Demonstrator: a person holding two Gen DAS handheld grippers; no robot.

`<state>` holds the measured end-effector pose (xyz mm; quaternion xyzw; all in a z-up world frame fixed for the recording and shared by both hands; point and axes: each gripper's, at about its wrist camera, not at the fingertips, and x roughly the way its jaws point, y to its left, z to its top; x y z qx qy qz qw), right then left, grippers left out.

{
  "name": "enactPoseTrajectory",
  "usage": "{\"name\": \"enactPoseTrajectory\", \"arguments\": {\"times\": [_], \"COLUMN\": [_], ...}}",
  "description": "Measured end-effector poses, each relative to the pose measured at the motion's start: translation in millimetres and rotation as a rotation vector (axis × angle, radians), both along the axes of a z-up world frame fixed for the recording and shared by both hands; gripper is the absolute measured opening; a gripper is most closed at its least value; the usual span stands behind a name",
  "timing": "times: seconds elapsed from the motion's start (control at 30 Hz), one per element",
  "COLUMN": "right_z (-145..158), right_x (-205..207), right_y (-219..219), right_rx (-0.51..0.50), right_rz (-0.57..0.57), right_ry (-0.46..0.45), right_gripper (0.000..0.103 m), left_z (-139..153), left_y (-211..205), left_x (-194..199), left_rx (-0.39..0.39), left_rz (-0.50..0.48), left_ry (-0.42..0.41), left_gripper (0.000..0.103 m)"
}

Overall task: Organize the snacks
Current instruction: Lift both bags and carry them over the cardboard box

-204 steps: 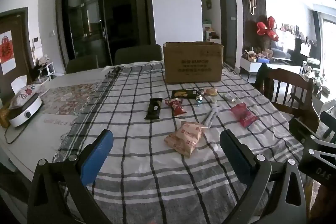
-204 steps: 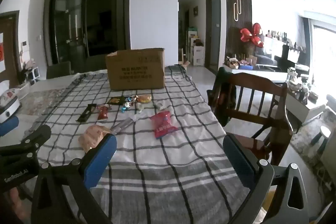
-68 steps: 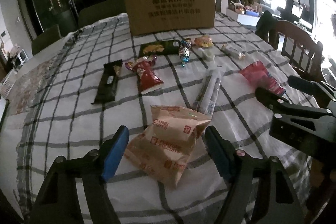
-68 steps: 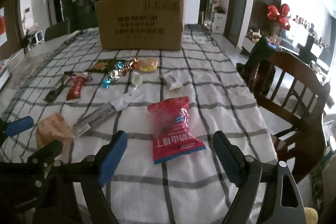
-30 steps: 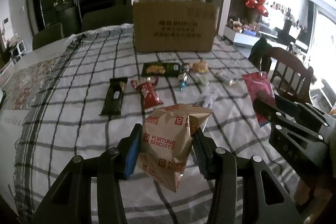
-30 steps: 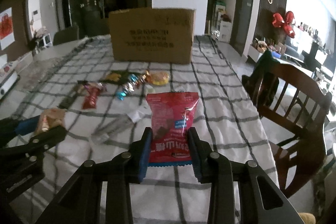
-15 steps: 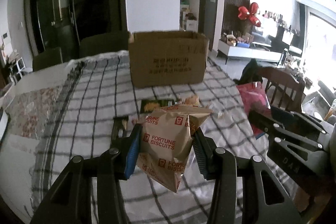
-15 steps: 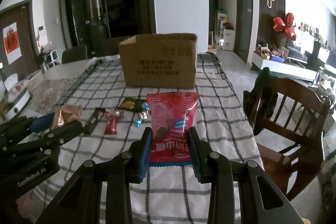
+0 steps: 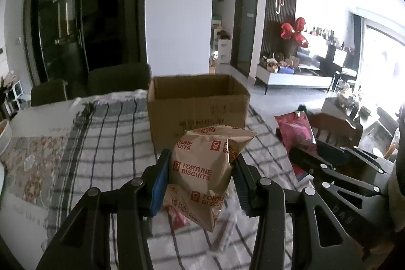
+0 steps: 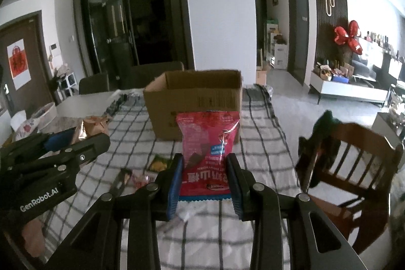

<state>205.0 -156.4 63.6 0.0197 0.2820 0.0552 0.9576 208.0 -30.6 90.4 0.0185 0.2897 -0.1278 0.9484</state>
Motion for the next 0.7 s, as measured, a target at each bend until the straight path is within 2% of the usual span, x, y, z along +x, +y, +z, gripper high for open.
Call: {"name": "enactPoseTrajectory", "arguments": {"times": [0.13,0.43,0.7], "right_z": [13,42,45], "right_x": [21,82,141], "right_y": [1,6,4], "right_rx": [-0.001,-0.006,-0.011], "right_rz": [0.008,0.031,0.033], "right_ry": [-0.021,-0.053,-0.029], "right_gripper": [0.035,0.035,0.035], "left_z": [15,36,35], "left_y": [0,-2,-9], "left_x": [22,87,151], "left_rx": [0.008,0.028,0.061], "left_rz": [-0.002,0.003,0.011], "left_ry": [-0.019,0.004,0.033], "left_gripper": [0.046,0.046,0.046]}}
